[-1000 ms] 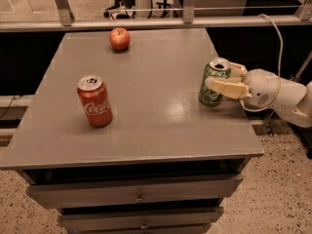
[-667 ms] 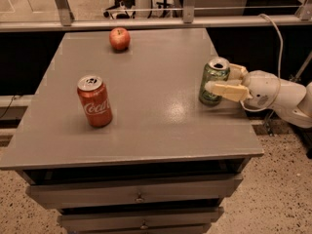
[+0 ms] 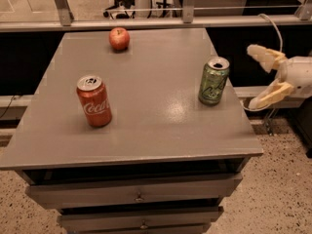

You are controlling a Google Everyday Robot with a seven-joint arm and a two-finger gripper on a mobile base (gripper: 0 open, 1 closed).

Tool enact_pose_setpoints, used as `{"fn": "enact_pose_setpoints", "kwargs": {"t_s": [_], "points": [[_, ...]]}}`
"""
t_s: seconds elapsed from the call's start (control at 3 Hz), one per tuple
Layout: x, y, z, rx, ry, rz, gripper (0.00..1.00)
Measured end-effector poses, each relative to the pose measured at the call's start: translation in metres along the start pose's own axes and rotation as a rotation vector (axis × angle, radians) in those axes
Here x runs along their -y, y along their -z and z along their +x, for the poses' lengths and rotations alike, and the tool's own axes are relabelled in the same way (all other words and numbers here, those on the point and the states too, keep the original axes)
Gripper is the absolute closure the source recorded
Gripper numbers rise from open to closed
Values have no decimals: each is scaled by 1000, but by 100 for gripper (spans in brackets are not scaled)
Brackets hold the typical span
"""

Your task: Place green can upright

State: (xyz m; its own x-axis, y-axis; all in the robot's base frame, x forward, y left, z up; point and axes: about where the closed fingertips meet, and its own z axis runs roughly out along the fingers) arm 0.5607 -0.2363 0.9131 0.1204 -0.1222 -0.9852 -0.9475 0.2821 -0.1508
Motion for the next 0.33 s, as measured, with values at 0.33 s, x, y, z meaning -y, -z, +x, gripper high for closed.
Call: {"fn": "enact_pose_setpoints", "kwargs": {"t_s": [0.33], "points": [[-2,12,-4,-15,19,-10,0]]}}
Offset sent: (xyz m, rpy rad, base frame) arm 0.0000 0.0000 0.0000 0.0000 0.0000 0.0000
